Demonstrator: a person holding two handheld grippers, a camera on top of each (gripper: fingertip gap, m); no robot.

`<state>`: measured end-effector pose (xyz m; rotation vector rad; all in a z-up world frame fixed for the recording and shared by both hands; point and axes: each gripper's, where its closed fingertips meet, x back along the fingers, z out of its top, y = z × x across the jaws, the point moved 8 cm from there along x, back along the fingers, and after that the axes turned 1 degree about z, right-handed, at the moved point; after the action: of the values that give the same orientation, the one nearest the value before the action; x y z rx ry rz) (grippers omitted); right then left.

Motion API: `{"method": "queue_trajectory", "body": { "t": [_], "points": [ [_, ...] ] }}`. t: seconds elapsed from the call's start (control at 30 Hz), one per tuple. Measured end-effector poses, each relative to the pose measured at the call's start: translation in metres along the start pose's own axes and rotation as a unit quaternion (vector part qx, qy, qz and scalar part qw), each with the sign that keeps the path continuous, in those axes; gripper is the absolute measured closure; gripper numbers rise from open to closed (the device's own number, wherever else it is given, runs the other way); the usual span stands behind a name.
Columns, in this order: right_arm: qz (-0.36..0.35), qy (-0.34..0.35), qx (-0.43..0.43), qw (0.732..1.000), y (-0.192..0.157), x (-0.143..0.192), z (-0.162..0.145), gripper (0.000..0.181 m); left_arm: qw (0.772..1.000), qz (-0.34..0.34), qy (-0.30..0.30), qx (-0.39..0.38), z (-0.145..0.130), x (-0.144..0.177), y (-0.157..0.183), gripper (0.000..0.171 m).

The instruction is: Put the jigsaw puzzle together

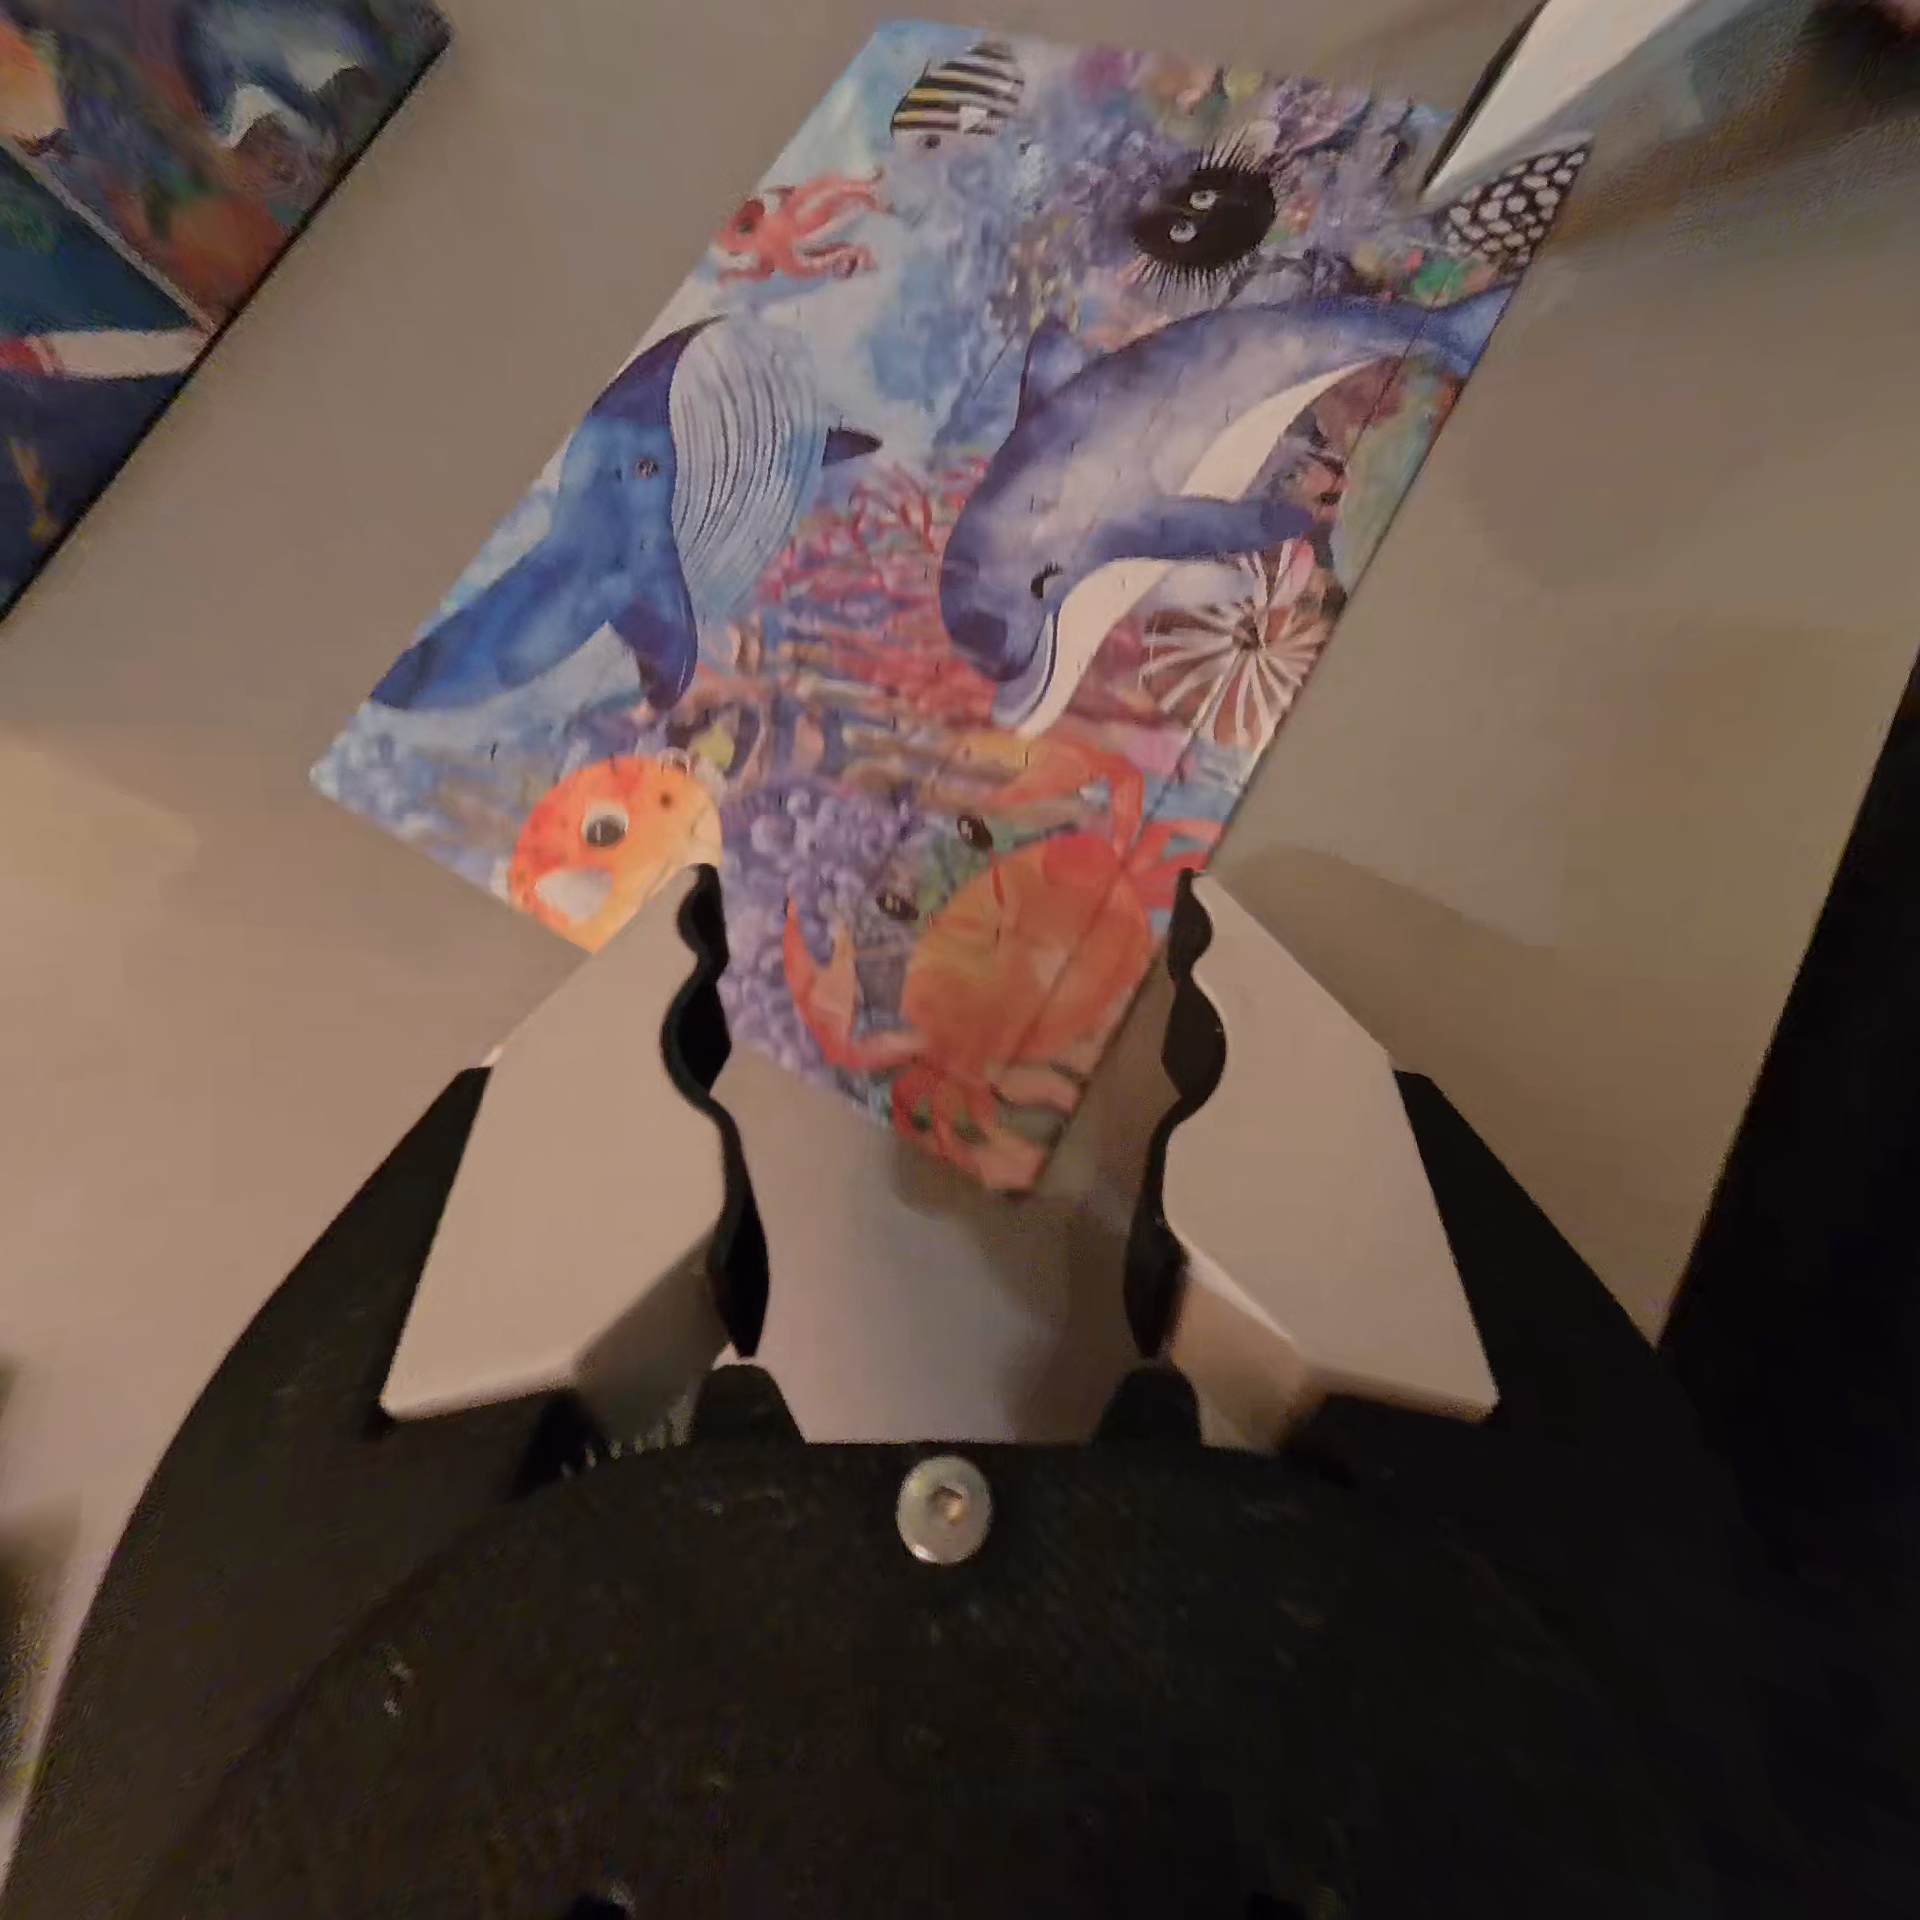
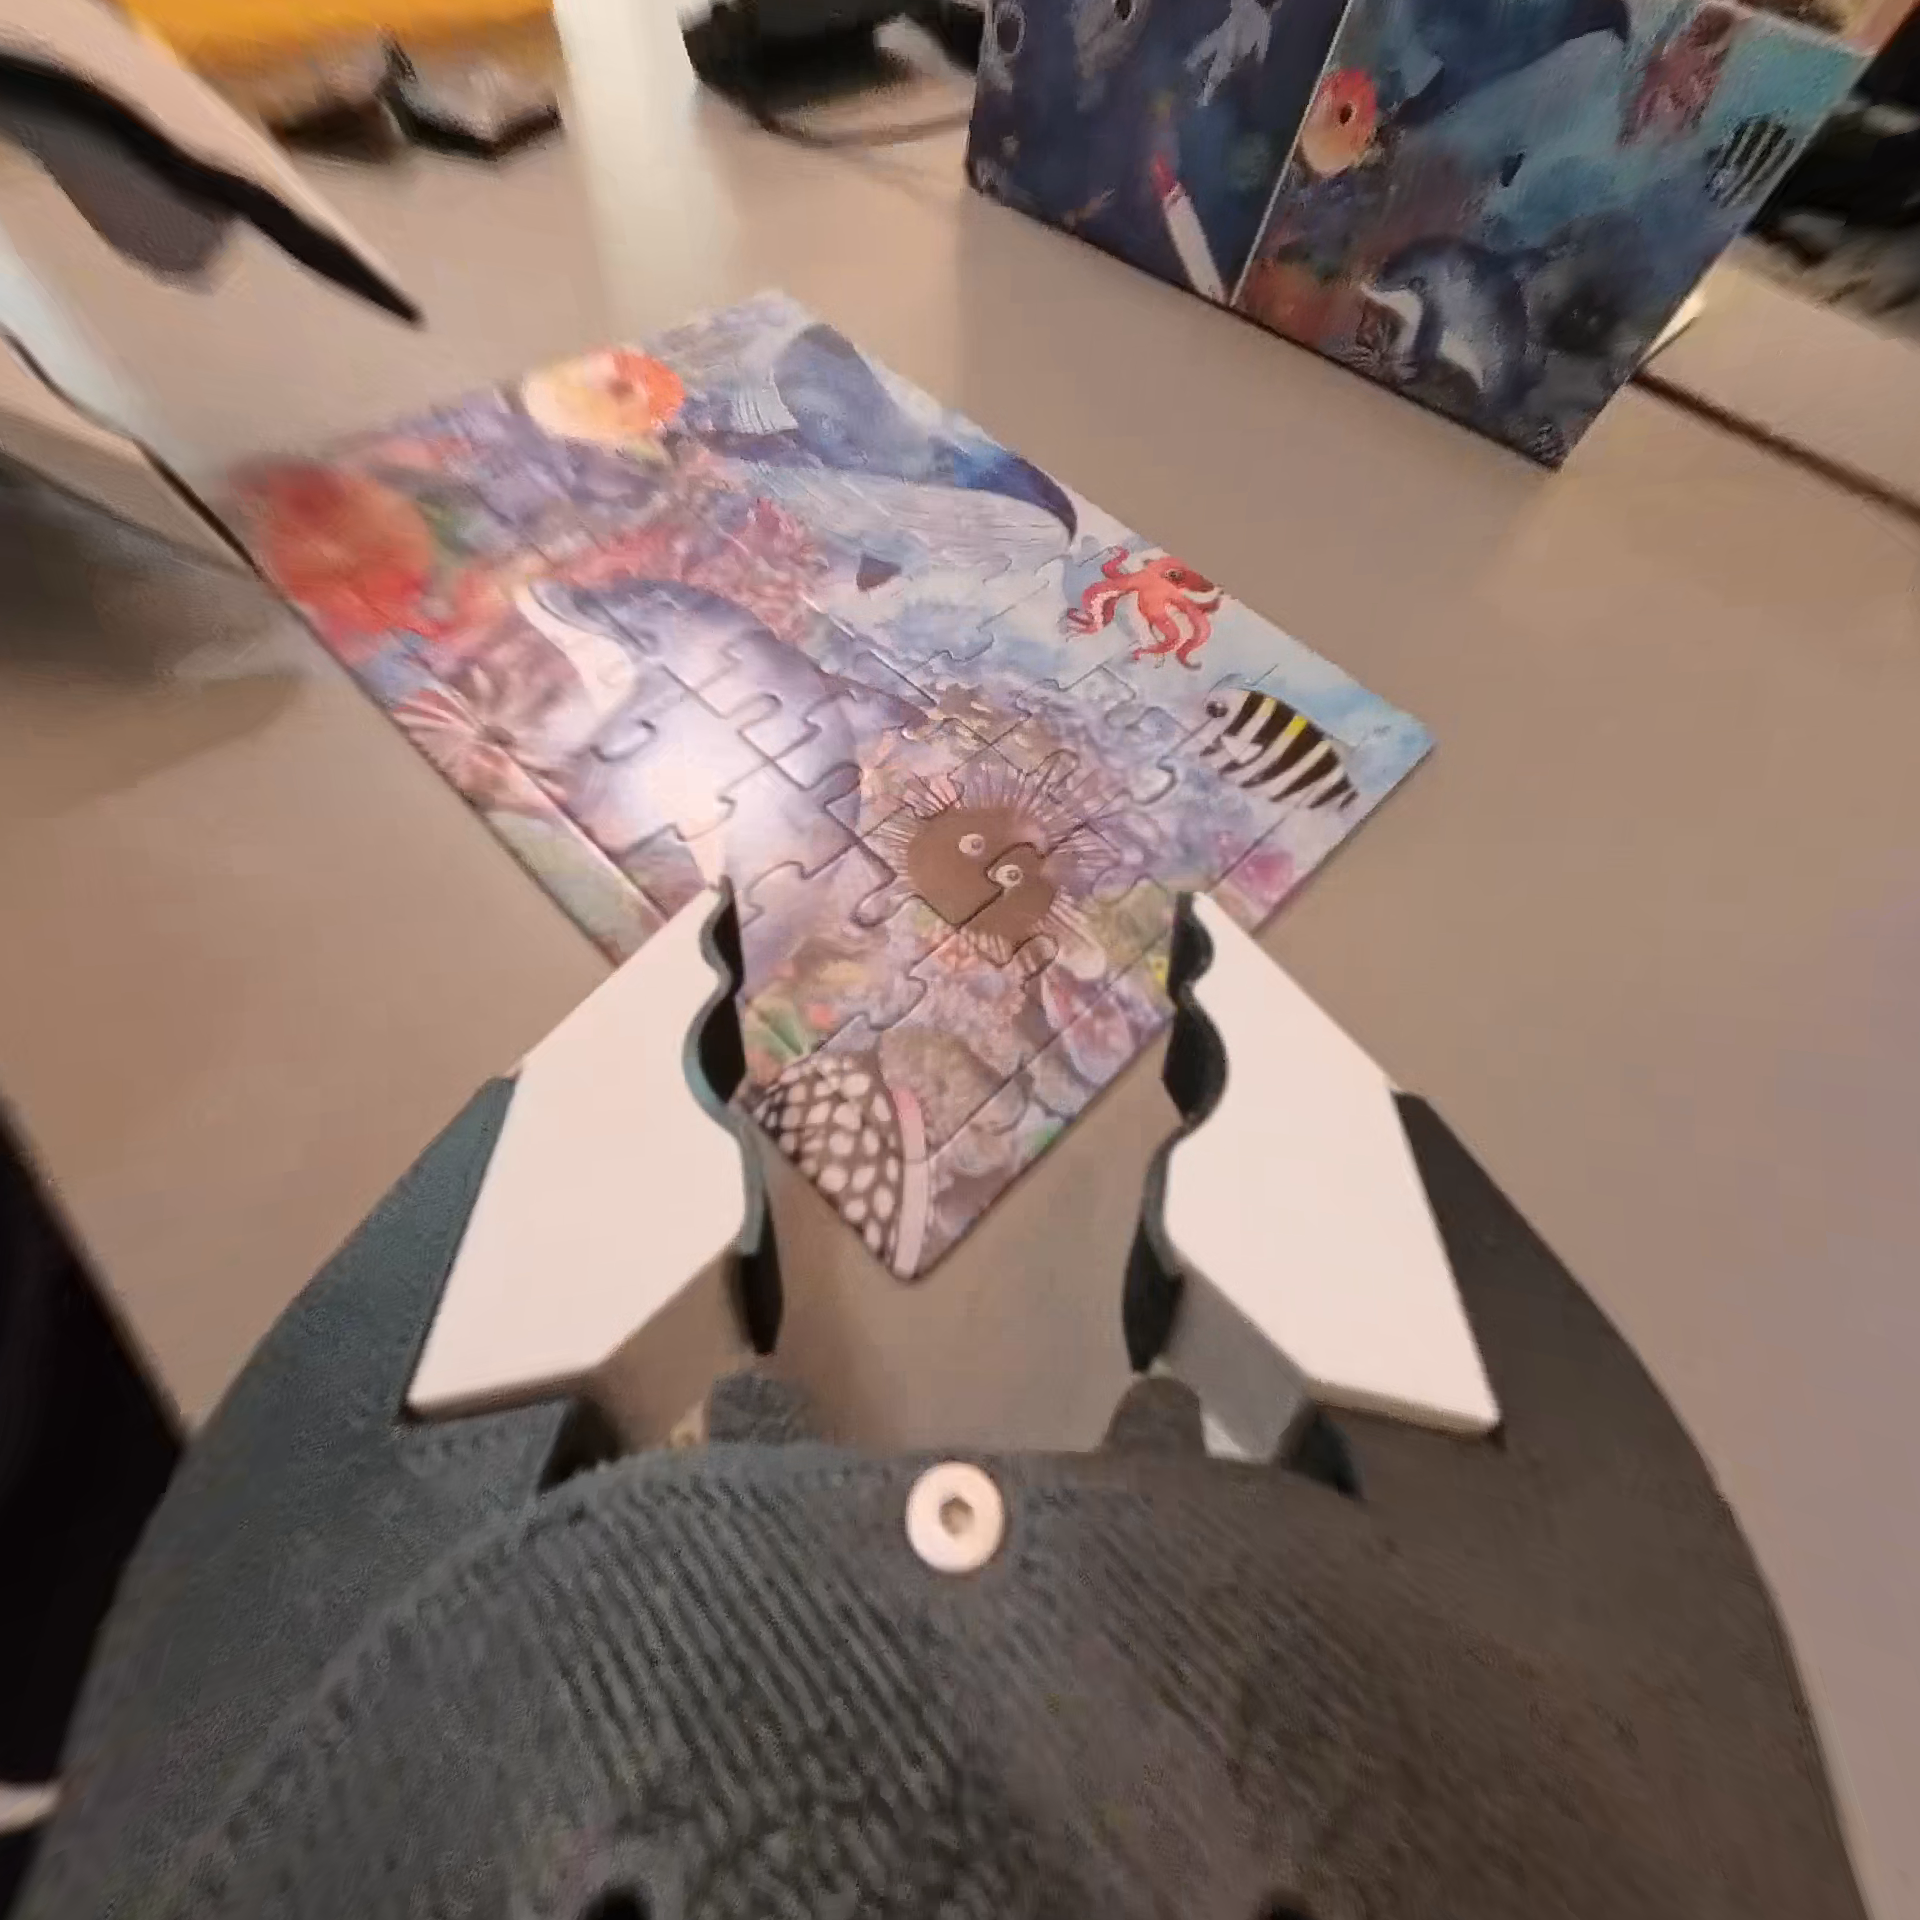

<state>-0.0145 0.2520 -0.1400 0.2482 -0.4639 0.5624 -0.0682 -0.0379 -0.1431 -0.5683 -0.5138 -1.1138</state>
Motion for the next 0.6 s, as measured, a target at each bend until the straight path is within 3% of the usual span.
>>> {"method": "queue_trajectory", "body": {
  "t": [0.13,0.27,0.33,0.43,0.6],
  "points": [
    [0.055,0.052,-0.086,0.993,0.014,0.025,-0.005,0.098,0.997,0.069,0.021,-0.018,-0.009,0.016,-0.002,0.067],
    [0.031,-0.080,-0.036,0.996,0.015,0.016,-0.028,0.082,0.996,0.070,-0.049,-0.016,-0.018,0.009,-0.008,0.049],
    [0.045,-0.117,-0.025,0.992,0.011,0.008,-0.032,0.078,0.997,0.047,-0.060,0.010,-0.022,0.005,-0.011,0.049],
    [0.058,-0.118,-0.023,0.991,0.015,0.001,-0.029,0.082,0.996,0.006,-0.067,0.060,-0.026,-0.001,-0.018,0.053],
    [0.067,-0.109,-0.017,0.992,0.032,-0.019,-0.018,0.111,0.994,-0.016,-0.057,0.094,-0.022,-0.017,-0.036,0.069]
  ]
}}
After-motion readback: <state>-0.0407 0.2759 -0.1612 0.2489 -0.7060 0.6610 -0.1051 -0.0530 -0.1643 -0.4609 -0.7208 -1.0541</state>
